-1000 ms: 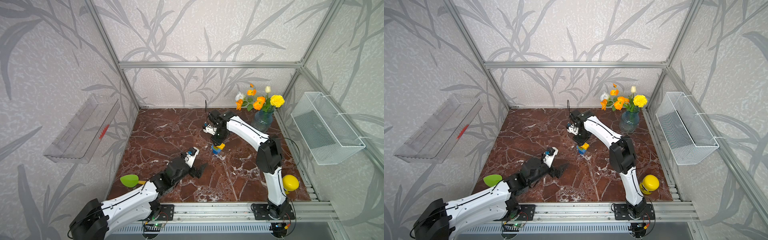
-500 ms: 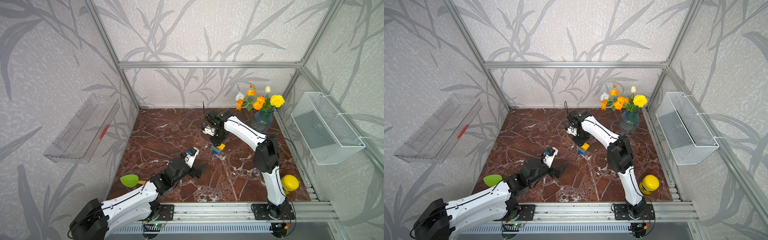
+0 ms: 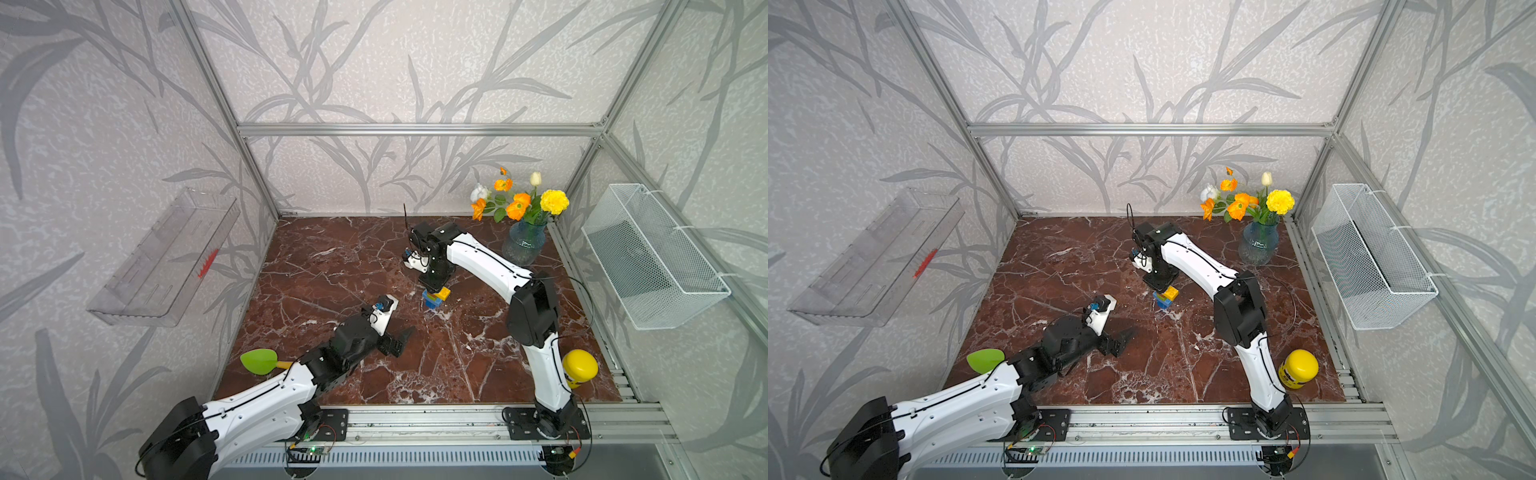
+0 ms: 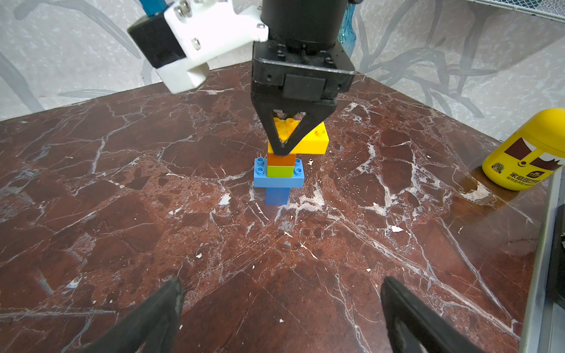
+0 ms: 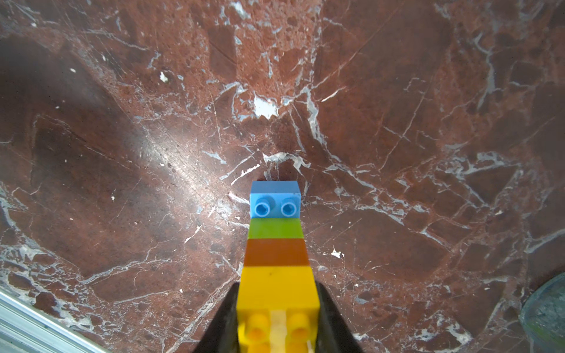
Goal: Assemble the letter f with lego
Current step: Assemble the lego brick with the lego brick.
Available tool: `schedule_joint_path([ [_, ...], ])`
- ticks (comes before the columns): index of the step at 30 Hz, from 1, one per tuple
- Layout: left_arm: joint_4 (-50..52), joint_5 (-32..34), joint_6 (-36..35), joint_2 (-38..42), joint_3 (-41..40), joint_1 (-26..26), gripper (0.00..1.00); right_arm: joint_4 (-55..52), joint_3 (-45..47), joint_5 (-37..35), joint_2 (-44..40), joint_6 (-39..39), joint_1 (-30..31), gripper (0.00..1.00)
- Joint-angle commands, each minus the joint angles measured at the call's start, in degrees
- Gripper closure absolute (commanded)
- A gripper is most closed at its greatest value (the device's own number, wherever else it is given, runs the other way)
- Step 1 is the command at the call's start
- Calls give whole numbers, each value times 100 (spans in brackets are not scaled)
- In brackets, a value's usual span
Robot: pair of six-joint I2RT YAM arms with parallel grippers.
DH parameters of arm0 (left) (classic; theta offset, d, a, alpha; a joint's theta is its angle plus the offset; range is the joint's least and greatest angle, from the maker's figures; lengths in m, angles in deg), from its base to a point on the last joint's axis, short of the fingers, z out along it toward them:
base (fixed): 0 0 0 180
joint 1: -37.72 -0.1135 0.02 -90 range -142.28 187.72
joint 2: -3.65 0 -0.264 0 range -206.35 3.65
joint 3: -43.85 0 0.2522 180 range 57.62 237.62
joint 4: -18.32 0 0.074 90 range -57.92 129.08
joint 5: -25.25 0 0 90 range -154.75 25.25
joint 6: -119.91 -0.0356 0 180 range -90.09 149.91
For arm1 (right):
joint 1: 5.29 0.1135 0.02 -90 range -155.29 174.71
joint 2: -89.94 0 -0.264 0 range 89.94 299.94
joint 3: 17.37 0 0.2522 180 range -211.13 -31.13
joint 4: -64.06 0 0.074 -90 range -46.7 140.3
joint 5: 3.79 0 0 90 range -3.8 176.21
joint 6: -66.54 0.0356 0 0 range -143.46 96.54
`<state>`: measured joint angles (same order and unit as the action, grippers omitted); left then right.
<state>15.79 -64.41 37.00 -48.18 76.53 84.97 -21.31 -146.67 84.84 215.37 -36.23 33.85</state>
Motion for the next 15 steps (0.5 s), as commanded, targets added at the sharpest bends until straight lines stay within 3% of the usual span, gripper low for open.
schedule_joint_path([
  [1,-32,-12,-36,-55,55,18,1,-243,524,-173,896,56,56,94],
  [15,3,-86,-59,-133,152,13,1,-195,573,-268,991,64,52,94],
])
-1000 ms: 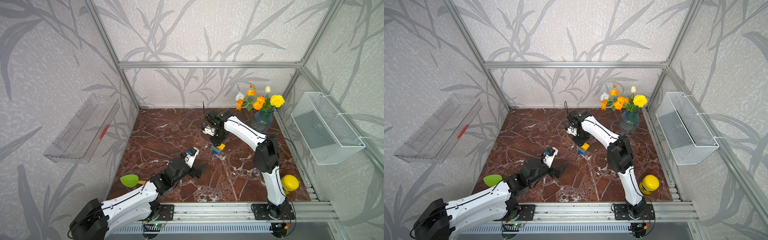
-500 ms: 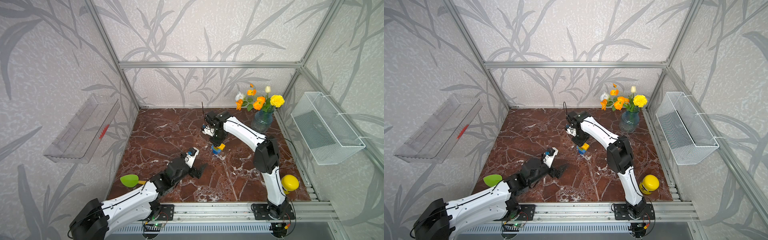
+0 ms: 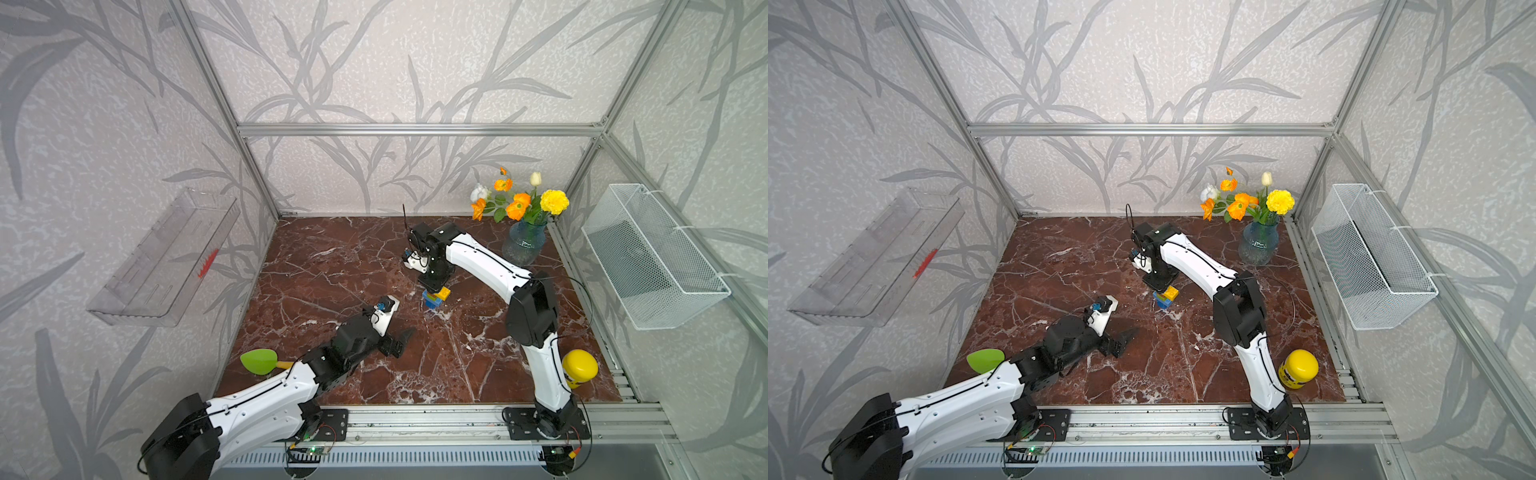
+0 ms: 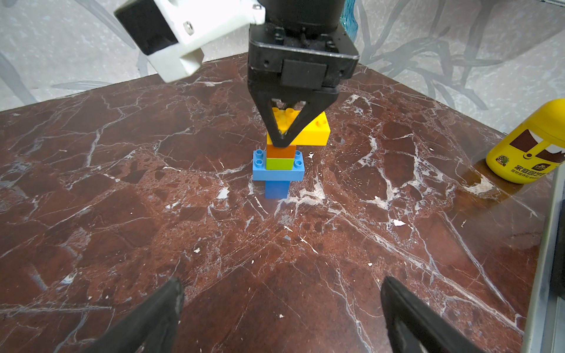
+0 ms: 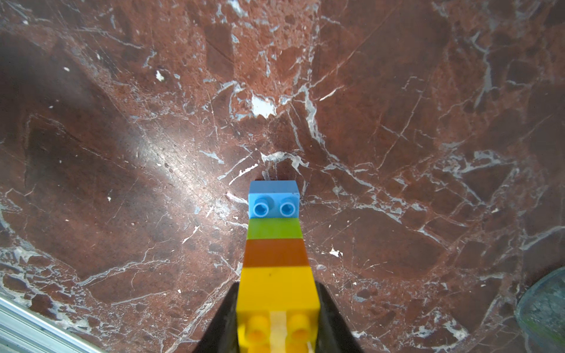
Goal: Assemble the letter f with lego
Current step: Assemble the lego brick with the lego brick.
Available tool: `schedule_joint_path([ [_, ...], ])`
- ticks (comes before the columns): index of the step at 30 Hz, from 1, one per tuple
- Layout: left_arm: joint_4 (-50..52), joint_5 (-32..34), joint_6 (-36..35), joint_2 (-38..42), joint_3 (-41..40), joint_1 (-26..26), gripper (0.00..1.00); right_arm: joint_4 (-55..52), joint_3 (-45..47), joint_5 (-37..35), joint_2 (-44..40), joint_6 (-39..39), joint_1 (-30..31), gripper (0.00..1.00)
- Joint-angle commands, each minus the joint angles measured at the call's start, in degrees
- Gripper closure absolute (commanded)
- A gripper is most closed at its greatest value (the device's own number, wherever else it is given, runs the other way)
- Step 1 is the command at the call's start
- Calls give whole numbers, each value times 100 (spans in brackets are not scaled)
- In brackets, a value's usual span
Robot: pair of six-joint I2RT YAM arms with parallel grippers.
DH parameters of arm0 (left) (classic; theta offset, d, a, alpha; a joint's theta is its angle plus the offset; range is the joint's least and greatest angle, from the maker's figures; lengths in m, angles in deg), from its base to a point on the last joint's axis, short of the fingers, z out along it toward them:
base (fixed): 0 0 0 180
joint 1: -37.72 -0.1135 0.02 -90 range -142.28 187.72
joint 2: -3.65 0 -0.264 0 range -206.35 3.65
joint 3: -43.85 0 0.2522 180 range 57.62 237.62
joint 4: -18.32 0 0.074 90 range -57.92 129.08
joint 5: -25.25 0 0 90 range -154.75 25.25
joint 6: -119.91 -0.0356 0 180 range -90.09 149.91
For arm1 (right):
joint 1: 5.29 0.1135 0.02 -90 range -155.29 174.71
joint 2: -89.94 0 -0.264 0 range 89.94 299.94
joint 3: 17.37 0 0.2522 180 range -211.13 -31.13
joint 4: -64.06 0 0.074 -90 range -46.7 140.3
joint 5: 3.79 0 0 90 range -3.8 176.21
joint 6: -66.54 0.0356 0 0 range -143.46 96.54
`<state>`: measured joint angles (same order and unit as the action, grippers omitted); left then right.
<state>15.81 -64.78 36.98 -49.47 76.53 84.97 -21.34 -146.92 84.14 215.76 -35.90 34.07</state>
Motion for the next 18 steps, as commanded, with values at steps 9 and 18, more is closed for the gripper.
schedule_joint_path([
  [9,14,-115,-70,-40,195,13,1,-104,665,-127,1015,15,33,94],
  [18,45,-174,-65,4,200,13,1,14,575,-110,833,4,-6,94],
])
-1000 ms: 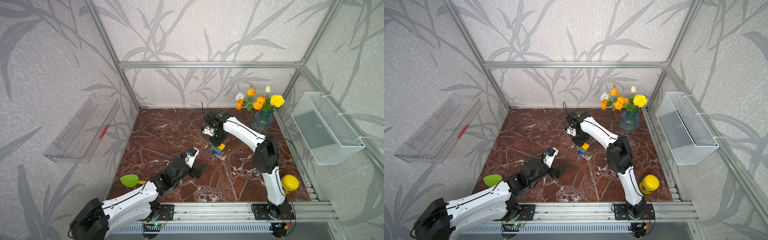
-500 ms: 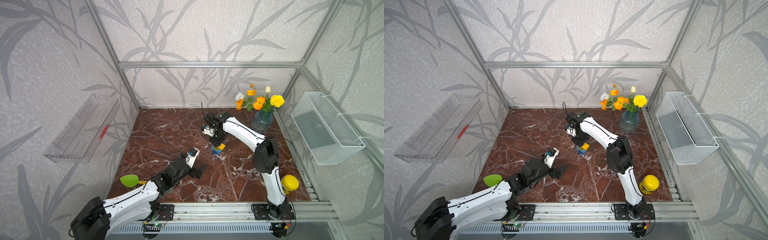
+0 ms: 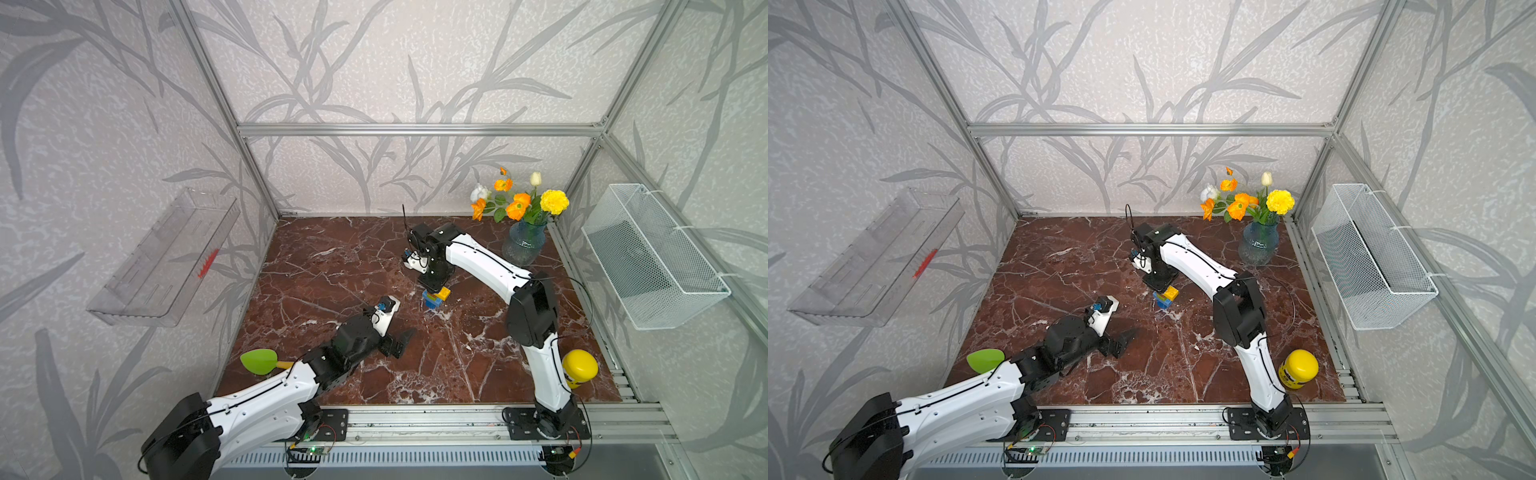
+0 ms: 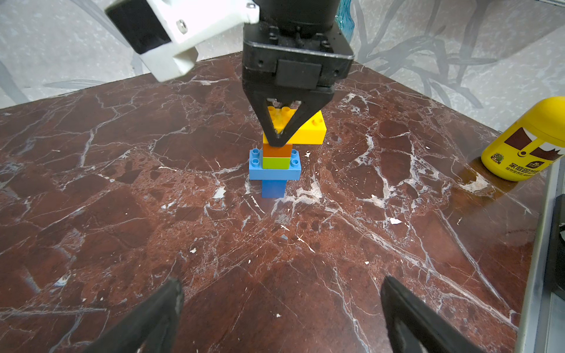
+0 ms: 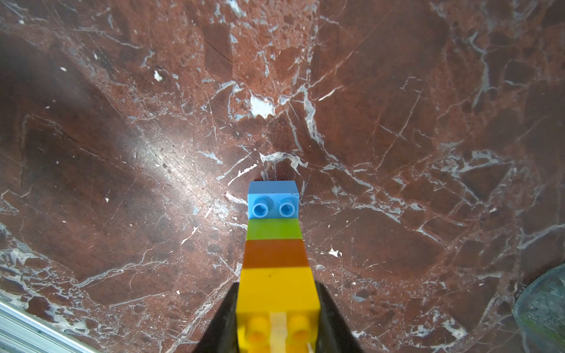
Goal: Assemble the letter f with lego
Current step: Assemble the lego brick with the lego brick.
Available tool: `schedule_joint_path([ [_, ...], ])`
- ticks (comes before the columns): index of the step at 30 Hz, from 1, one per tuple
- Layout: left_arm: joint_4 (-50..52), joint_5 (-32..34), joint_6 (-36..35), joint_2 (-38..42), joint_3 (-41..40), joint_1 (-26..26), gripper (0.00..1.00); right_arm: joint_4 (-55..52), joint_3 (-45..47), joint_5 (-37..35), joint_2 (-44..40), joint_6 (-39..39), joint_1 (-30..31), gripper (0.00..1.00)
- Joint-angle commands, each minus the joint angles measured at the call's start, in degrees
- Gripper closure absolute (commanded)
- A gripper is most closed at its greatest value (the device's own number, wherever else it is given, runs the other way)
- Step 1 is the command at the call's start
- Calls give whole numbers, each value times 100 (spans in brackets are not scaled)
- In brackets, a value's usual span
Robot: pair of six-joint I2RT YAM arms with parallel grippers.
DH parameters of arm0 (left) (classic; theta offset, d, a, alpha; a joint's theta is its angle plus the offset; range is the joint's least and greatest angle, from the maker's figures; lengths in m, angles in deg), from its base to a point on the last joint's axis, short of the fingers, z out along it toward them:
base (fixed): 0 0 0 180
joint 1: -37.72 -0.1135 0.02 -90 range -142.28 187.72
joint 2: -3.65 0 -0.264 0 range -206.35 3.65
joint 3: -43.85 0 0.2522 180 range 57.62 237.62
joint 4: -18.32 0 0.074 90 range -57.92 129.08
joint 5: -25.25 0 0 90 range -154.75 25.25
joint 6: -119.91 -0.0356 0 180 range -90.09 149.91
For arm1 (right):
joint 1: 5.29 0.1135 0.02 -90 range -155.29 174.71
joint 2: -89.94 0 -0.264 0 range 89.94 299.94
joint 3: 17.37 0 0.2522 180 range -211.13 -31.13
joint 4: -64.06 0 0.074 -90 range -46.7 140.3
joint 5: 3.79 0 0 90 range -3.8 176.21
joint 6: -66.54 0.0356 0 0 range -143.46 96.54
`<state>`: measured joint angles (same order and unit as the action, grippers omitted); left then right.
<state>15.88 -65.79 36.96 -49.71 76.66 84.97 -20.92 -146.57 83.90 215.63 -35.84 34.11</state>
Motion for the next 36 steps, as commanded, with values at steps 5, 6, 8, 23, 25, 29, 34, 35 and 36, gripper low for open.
schedule_joint_path([
  [5,21,-99,-63,75,166,13,1,88,583,-102,660,10,-32,94],
  [6,21,-107,-60,85,161,18,1,115,604,-110,622,8,-36,94],
  [8,21,-116,-62,105,154,17,1,178,644,-128,542,16,-32,94],
  [23,26,-121,-24,176,126,16,1,285,563,-272,46,21,-36,86],
  [25,30,-120,-33,176,127,14,1,275,522,-280,-15,23,-30,84],
  [29,26,-114,-36,186,115,13,1,208,400,-310,-113,9,-35,81],
  [34,-3,-107,-28,177,91,13,1,125,242,-307,-223,-9,-34,70],
  [35,2,-107,-32,177,92,13,1,147,240,-297,-278,-18,-35,67],
  [36,-5,-107,-29,167,91,21,1,166,239,-297,-325,-10,-31,64],
])
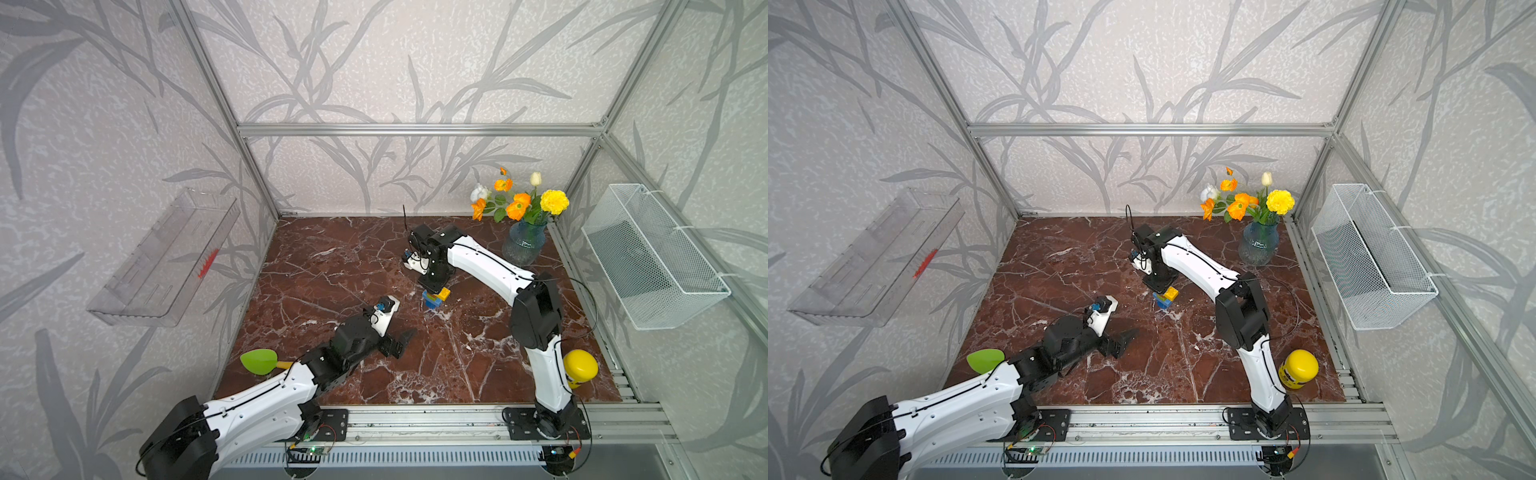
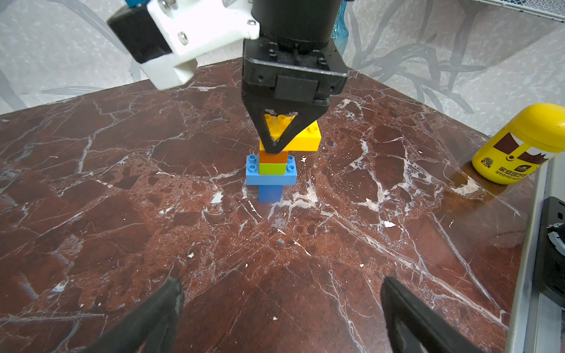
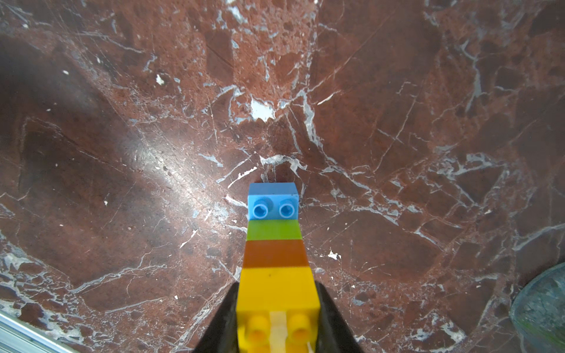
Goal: Assemble the letter f with lego
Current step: Assemble the lego brick with the lego brick.
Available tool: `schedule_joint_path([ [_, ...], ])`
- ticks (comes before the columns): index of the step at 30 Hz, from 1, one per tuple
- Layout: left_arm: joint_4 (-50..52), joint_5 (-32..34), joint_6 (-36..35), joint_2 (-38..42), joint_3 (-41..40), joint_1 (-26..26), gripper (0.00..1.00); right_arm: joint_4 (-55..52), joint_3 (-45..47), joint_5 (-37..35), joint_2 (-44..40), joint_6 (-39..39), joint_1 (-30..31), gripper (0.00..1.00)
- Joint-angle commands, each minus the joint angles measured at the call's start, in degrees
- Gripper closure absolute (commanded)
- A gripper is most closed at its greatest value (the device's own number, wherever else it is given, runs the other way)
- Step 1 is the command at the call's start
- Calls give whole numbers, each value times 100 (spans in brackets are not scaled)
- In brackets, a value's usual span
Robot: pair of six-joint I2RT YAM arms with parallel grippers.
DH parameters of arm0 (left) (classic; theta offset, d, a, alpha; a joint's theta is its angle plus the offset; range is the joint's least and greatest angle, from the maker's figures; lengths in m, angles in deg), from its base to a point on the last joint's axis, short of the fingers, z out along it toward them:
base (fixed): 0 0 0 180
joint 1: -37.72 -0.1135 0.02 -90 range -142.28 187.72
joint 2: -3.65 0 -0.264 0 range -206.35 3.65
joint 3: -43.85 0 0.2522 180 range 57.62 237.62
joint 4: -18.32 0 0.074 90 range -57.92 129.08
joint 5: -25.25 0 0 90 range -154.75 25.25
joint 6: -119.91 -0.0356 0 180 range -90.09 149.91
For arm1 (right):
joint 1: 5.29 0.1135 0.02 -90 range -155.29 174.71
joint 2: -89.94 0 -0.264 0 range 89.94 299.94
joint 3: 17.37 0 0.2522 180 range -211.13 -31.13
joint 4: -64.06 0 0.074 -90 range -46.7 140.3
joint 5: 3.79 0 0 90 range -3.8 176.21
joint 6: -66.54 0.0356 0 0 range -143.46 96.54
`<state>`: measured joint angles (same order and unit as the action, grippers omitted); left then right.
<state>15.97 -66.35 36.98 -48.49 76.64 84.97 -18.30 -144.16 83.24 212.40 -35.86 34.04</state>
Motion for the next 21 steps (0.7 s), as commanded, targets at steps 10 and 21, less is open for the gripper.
schedule_joint_path([
  [10,-23,-47,-29,38,86,14,1,-4,-13,-158,-397,-17,-26,49],
  [21,26,-59,-20,88,86,17,1,15,369,348,-908,-100,-266,43],
])
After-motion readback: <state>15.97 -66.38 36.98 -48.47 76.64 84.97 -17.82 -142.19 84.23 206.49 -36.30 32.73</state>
